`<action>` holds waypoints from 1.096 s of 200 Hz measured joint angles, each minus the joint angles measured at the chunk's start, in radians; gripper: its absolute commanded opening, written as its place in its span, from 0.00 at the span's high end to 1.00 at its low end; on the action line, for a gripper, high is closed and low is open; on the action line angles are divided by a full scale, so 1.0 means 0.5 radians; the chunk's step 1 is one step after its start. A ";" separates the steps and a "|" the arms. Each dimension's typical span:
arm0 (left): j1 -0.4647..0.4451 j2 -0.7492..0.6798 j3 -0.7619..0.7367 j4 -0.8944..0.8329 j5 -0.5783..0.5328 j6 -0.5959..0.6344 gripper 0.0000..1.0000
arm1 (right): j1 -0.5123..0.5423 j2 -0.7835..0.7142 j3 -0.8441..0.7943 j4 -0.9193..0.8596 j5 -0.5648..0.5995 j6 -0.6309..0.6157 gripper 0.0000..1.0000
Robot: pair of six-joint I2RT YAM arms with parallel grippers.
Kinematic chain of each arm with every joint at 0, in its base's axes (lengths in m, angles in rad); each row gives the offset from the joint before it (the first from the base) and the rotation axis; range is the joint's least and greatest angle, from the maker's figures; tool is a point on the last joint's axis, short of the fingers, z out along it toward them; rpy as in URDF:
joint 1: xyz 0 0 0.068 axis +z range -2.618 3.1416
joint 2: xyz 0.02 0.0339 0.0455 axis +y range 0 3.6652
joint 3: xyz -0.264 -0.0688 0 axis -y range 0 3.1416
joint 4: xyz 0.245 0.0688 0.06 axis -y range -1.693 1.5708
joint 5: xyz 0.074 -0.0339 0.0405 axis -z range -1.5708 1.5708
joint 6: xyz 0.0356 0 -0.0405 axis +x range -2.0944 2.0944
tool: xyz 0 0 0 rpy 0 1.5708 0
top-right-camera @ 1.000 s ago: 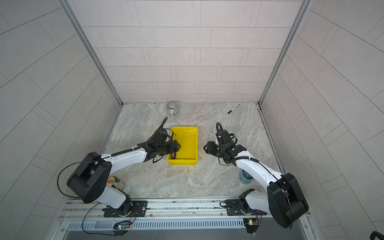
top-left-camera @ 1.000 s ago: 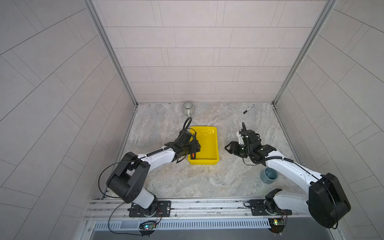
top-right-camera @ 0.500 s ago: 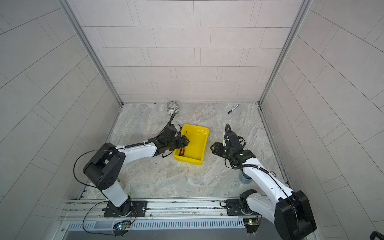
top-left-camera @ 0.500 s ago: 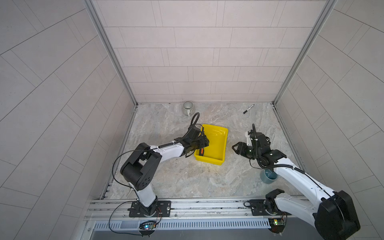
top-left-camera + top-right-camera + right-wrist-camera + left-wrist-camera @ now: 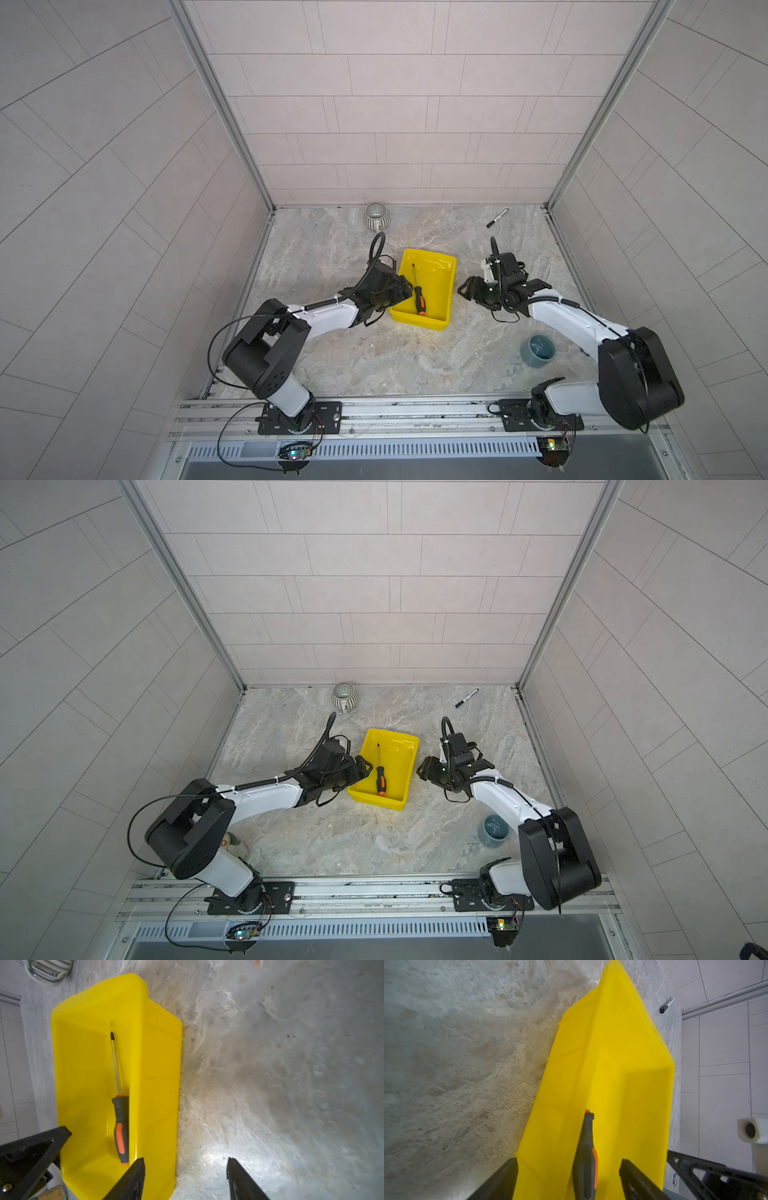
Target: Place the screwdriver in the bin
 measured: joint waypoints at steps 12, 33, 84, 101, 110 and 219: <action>-0.019 -0.019 -0.030 0.031 0.002 -0.034 0.16 | 0.000 0.137 0.112 0.021 -0.066 0.005 0.37; -0.059 -0.036 -0.053 0.063 0.006 -0.073 0.16 | 0.000 0.361 0.292 0.071 -0.174 0.027 0.37; -0.102 -0.039 -0.082 0.161 0.025 -0.174 0.16 | 0.000 0.645 0.504 0.074 -0.307 0.033 0.37; -0.107 -0.040 -0.098 0.188 0.025 -0.194 0.16 | -0.003 0.645 0.528 0.046 -0.313 0.018 0.37; -0.107 -0.045 -0.102 0.188 0.024 -0.195 0.16 | -0.010 0.645 0.546 0.024 -0.314 0.007 0.37; -0.105 -0.890 -0.072 -0.999 -1.224 0.506 0.00 | -0.239 -0.043 0.632 -0.653 0.726 -0.363 0.01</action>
